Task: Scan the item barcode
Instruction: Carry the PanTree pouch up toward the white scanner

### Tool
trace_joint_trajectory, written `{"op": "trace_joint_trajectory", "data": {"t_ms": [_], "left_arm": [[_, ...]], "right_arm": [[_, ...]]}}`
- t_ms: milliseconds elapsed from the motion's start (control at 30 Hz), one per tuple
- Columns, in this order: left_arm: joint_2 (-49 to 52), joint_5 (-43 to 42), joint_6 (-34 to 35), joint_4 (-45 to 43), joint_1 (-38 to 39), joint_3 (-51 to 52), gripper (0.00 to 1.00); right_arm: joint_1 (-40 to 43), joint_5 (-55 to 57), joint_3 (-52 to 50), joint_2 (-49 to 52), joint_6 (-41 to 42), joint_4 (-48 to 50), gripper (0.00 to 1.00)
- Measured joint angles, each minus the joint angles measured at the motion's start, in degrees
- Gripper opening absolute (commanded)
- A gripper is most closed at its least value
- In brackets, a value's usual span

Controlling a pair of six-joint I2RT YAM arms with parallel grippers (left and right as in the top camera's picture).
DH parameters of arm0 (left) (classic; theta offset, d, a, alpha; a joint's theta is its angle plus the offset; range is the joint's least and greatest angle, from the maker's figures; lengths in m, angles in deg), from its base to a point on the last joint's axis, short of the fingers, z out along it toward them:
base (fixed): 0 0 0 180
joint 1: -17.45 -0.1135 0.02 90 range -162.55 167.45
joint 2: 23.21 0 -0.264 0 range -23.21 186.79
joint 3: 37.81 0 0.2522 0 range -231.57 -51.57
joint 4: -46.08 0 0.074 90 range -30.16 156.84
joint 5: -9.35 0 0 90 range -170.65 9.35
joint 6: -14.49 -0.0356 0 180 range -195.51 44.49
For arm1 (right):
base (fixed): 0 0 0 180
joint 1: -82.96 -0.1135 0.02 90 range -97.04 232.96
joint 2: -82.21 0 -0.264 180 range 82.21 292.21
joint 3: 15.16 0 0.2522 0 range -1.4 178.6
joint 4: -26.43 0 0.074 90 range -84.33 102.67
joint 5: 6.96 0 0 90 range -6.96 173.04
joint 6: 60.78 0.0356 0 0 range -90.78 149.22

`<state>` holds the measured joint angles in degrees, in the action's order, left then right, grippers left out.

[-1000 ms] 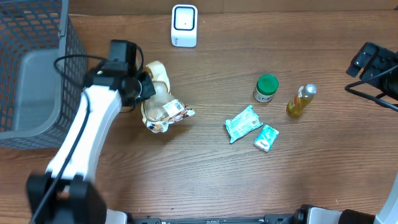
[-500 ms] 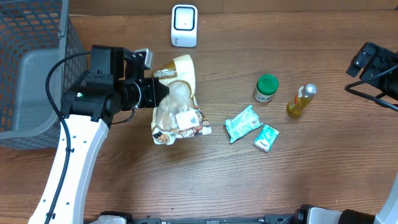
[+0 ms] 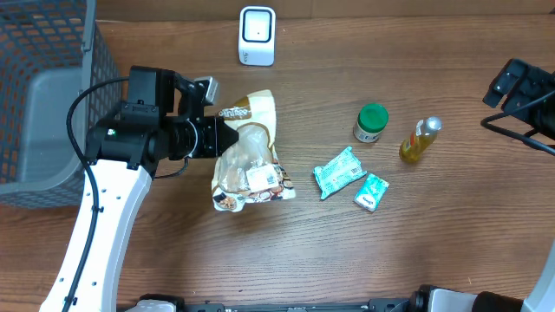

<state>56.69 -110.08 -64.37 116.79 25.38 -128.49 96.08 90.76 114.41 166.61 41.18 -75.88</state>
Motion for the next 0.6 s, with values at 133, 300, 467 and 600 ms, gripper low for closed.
{"op": "trace_joint_trajectory", "data": {"t_ms": [133, 300, 467, 600], "left_arm": [[0.46, 8.57, 2.58, 2.75, 0.2, -5.33, 0.04], [4.9, 17.38, 3.63, 6.54, 1.36, -23.61, 0.04], [12.81, 30.56, 3.67, 2.12, 5.07, -37.53, 0.04], [18.71, 43.74, 1.62, -7.8, 8.63, -39.12, 0.04]], "right_arm": [[0.0, -0.02, 0.0, -0.02, 0.0, -0.02, 1.0], [0.0, 0.0, 0.0, 0.0, 0.0, -0.02, 1.0], [0.0, 0.0, 0.0, 0.0, 0.0, -0.02, 1.0], [0.0, 0.0, 0.0, -0.02, 0.02, 0.0, 1.0]]}}
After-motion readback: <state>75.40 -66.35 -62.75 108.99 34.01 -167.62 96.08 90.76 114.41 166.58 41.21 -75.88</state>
